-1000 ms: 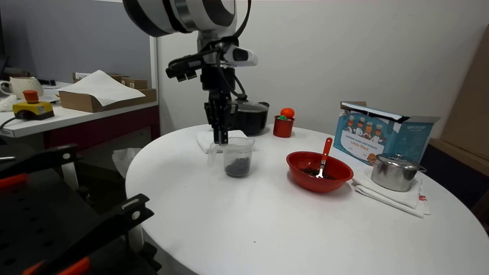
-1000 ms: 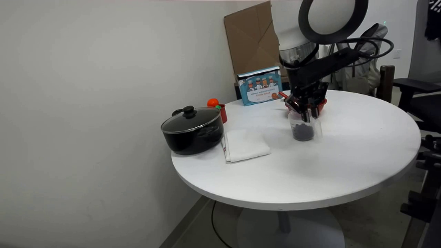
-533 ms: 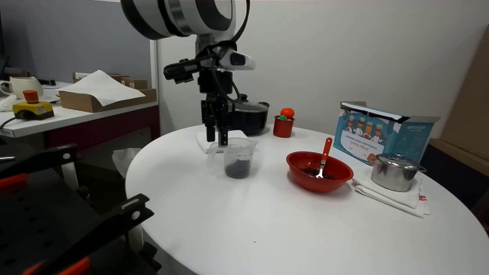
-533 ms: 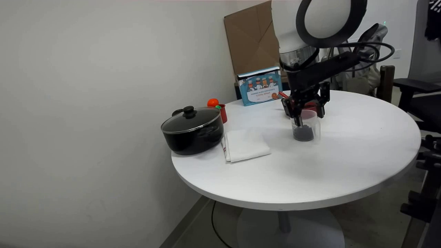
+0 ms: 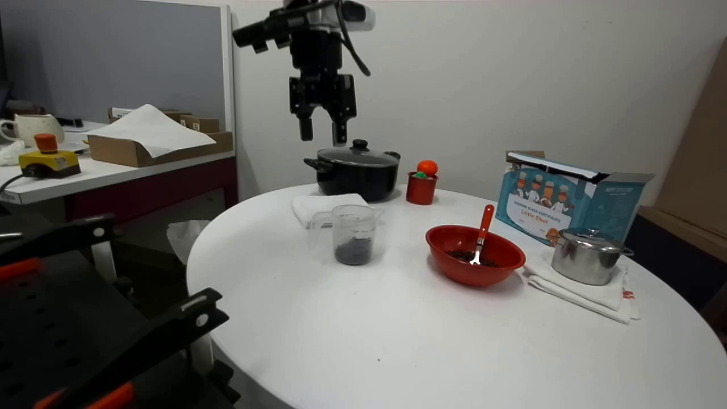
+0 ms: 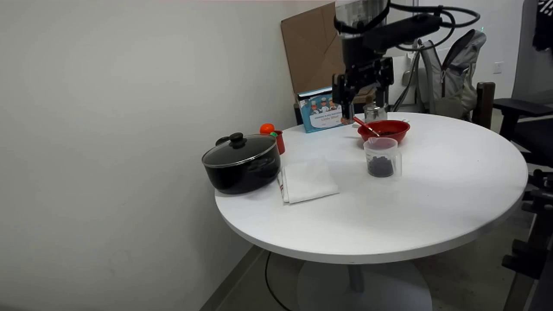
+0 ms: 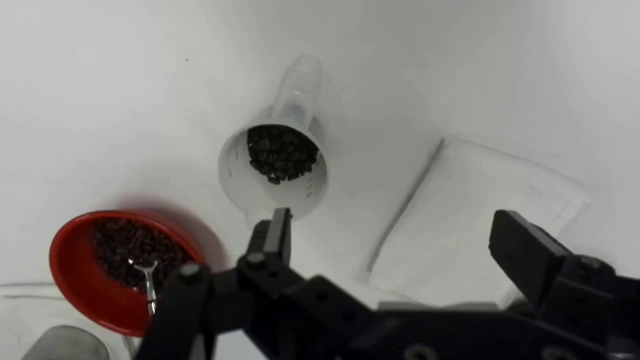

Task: Put some of the contents in the jug into the red bowl

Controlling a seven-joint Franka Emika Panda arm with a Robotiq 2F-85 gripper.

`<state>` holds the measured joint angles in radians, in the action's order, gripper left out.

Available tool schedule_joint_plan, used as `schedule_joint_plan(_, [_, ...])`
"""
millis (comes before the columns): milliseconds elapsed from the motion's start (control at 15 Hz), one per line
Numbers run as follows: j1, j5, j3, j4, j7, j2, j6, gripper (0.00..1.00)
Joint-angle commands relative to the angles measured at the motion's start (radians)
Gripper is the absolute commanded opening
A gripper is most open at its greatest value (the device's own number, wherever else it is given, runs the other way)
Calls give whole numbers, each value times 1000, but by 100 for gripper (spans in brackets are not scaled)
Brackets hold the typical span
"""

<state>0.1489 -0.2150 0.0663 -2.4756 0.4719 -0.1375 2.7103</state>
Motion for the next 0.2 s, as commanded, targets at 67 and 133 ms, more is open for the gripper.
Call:
schedule_joint_plan(67, [-28, 4, -34, -15, -23, 69, -41, 100])
schedule_joint_plan(133, [-32, 5, -38, -24, -28, 87, -46, 100])
